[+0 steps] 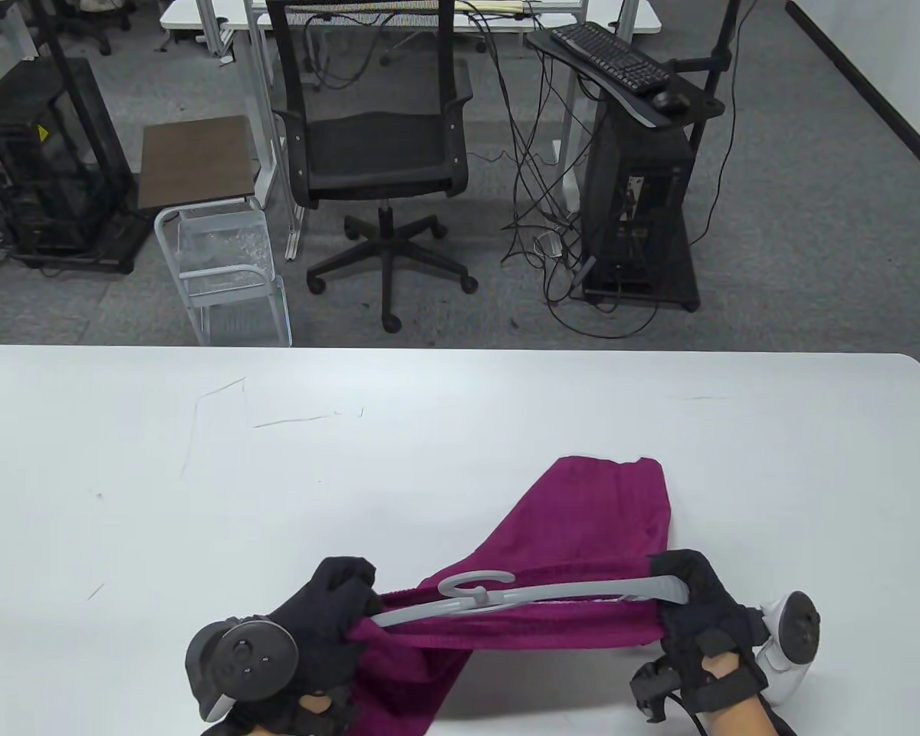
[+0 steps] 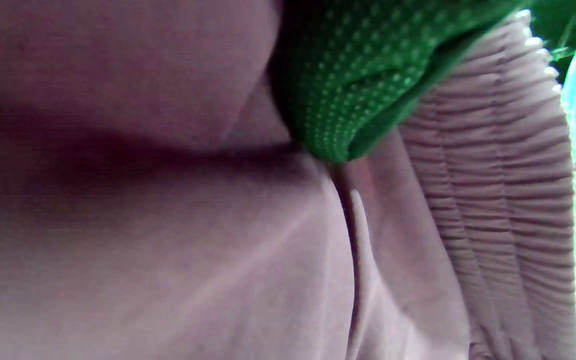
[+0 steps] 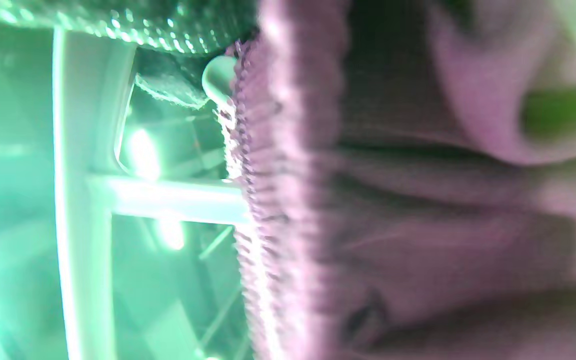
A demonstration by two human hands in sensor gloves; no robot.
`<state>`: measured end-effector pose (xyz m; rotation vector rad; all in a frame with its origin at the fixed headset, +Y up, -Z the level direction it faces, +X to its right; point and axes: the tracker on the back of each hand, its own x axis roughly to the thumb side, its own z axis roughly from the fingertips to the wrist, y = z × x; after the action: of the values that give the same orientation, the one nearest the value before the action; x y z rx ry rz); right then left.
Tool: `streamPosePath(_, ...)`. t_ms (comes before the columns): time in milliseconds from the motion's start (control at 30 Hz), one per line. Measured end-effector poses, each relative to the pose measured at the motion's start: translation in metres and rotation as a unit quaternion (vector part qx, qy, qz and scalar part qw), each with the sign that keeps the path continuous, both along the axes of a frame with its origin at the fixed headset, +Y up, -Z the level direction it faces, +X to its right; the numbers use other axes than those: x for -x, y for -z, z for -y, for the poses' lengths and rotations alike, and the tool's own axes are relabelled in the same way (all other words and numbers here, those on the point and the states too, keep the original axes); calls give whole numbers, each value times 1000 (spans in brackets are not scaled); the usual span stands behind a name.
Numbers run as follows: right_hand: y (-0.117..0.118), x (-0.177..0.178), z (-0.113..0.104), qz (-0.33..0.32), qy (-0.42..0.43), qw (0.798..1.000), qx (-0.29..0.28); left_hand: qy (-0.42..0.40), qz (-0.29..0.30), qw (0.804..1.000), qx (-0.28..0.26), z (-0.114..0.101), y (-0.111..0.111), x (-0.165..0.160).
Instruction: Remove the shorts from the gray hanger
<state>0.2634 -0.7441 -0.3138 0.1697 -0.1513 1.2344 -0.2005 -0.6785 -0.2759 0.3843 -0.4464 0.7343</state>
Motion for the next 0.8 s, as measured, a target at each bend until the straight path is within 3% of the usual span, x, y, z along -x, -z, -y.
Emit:
streamPosePath(67, 0, 9, 6, -48, 111, 993, 14, -26, 11, 1000, 11, 2, 2, 0)
streamPosePath(100, -2, 18, 5, -70, 122, 990, 20, -50, 21, 998, 20, 3, 2, -2)
streamPosePath(233, -8, 45, -1, -81, -52, 995, 4, -56, 17, 998, 28, 7, 0, -14)
streamPosePath(333, -9, 53, -3, -77, -168, 983, -10, -42, -4, 998, 36, 11, 0, -11)
streamPosePath(400, -9, 54, -1, -67, -274, 959, -19, -34, -13, 998, 45, 13, 2, -8)
streamPosePath(500, -11, 52, -1, -18, -416, 909, -34, -10, -40, 998, 53, 15, 4, -7)
streamPosePath(700, -15, 38, -9, 82, -488, 868, -44, 43, -50, 995, 69, 19, 8, -5)
streamPosePath(800, -14, 39, -13, 98, -537, 835, -69, 58, -32, 995, 77, 21, 10, -7)
